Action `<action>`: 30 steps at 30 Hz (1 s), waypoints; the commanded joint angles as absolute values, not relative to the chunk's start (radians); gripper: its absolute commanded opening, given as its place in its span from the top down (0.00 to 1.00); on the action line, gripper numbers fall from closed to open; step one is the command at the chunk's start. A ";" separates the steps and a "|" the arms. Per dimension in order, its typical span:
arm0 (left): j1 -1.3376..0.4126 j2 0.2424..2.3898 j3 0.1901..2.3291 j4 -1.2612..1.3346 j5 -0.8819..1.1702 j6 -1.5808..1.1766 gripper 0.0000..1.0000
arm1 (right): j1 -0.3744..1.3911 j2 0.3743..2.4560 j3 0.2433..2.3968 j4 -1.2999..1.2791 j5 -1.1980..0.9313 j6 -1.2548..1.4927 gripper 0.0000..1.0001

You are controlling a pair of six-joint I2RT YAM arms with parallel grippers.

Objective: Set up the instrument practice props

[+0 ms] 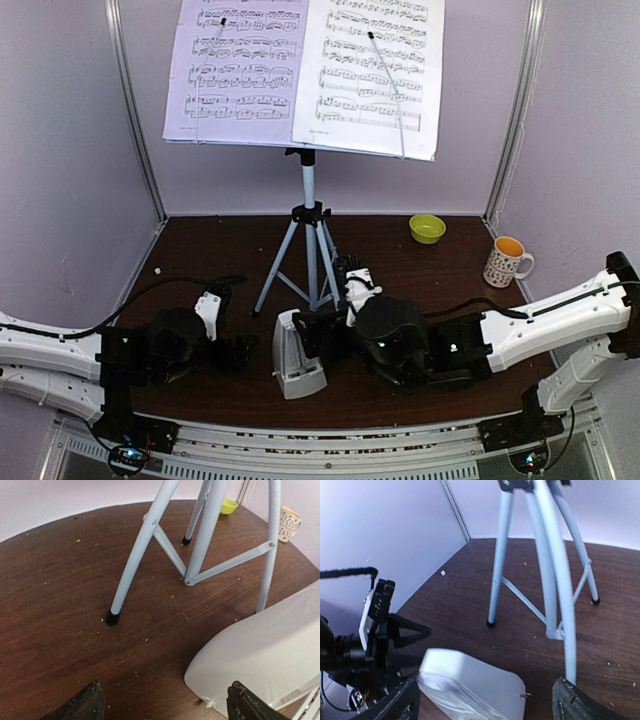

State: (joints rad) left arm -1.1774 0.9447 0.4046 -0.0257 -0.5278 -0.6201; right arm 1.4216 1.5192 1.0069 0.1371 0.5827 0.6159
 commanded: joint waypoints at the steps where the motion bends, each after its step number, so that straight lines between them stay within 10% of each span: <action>1: -1.118 1.017 0.417 -0.034 -0.383 -0.681 0.18 | 1.373 1.362 0.744 0.278 0.371 0.555 0.09; 17: -0.972 1.459 0.621 0.249 -0.094 -0.558 0.50 | 1.230 1.325 0.461 0.434 0.111 0.515 0.69; 30: -1.012 1.119 0.530 0.104 -0.247 -0.552 0.26 | 1.239 1.566 0.585 0.533 -0.026 0.486 0.83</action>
State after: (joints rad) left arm -0.9810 1.2163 0.5457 0.1467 -0.1608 -0.5571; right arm 1.2285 1.5330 0.5381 0.4606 0.0166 0.4923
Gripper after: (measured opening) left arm 0.710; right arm 0.176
